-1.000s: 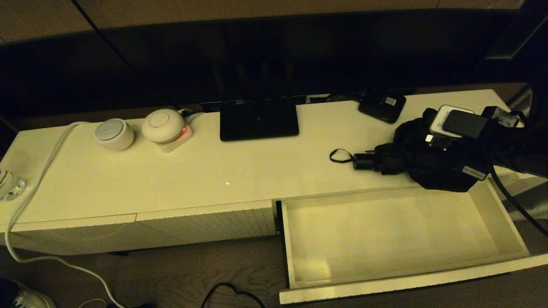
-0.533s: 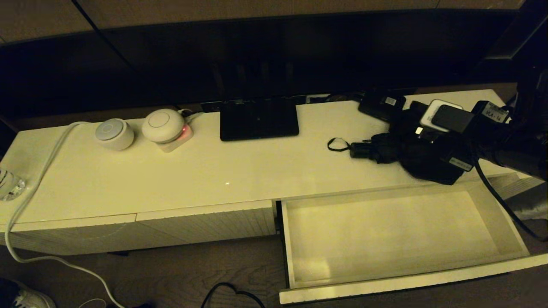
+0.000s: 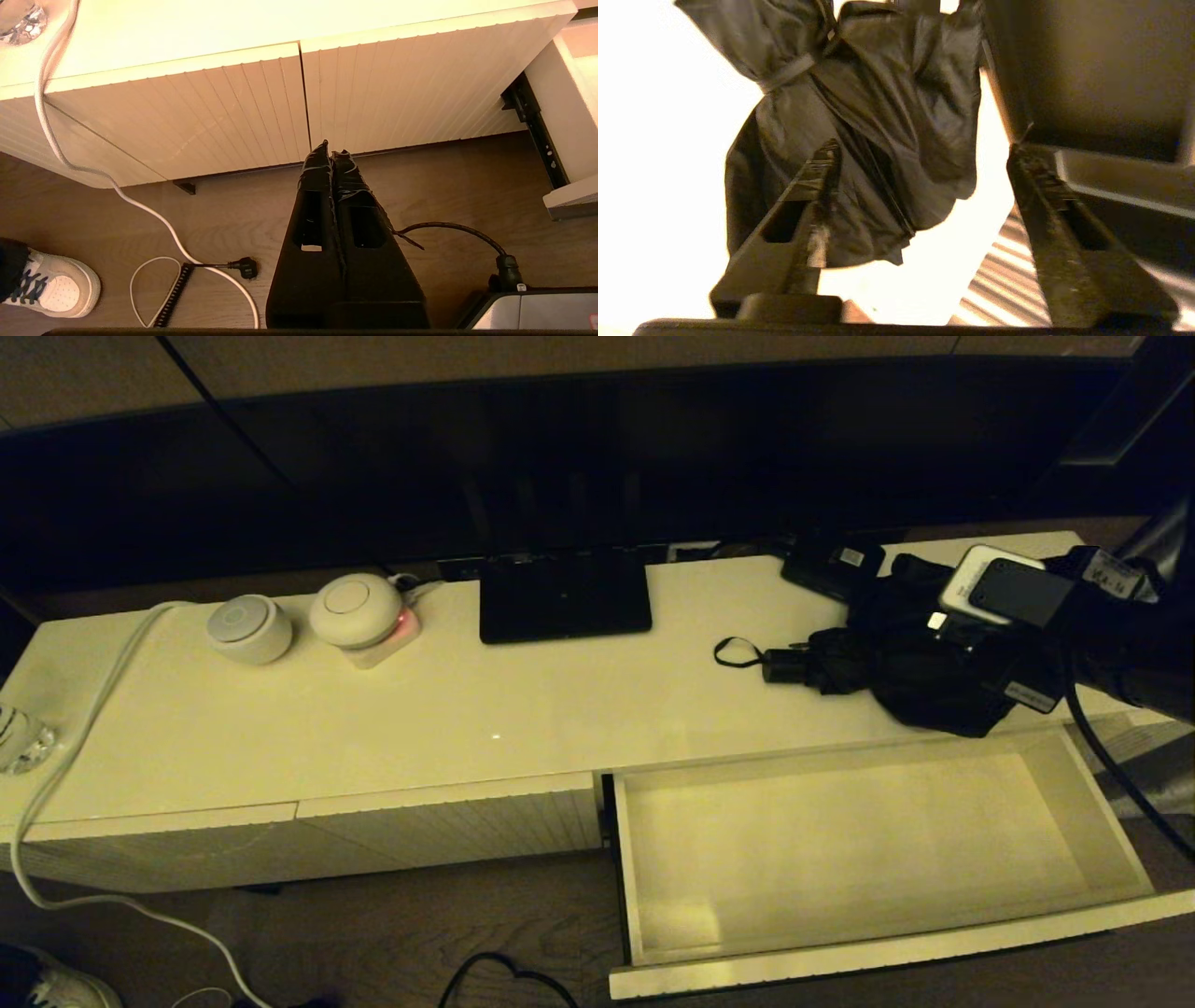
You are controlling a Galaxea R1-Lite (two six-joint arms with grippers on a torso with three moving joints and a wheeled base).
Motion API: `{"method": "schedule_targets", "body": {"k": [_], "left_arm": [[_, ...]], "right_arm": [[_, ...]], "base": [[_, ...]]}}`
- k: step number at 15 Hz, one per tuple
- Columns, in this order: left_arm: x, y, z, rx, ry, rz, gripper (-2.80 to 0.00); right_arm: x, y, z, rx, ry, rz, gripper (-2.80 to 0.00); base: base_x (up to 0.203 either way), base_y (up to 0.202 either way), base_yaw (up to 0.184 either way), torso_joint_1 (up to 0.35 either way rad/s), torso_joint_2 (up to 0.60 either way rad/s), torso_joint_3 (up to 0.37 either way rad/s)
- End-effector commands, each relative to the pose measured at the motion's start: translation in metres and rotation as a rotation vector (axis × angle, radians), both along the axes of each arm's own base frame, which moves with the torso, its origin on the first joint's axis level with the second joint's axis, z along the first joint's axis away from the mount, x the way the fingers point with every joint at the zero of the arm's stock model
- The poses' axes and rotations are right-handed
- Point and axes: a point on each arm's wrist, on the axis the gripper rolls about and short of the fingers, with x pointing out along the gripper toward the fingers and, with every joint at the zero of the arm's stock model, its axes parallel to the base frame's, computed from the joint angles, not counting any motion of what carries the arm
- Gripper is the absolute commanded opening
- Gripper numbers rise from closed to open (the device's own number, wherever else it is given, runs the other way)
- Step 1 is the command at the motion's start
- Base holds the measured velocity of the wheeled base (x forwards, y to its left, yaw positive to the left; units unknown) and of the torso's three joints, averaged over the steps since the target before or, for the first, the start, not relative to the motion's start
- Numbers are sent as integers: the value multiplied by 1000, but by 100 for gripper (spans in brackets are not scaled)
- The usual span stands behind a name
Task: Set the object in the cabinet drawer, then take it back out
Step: Take the umbrella out of the drawer and put it on the table, then close the drawer
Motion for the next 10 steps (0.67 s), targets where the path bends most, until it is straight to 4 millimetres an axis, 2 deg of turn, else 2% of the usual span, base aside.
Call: {"method": "schedule_targets", "body": {"k": [1,2,3,4,7,10], "left_arm": [[0,0,-1,0,3,0,-280],[0,0,-1,0,3,0,-280],[0,0,-1,0,3,0,-280],[0,0,-1,0,3,0,-280],[0,0,-1,0,3,0,-280],[0,0,-1,0,3,0,-280]], "right_arm": [[-30,-3,11,-17,-43,18,0],[-41,-6,10,-24,-33,20,0],[-55,-9,7,-34,-15,23,-189],[-68,-12,0,-54,31,28,-280],[-102,-20,-25,-78,168,64,-280],[-128,-23,-65,-54,313,170,-280]], "base": [[0,0,0,0,0,0],[0,0,0,0,0,0],[0,0,0,0,0,0],[0,0,0,0,0,0],[0,0,0,0,0,0],[0,0,0,0,0,0]]}}
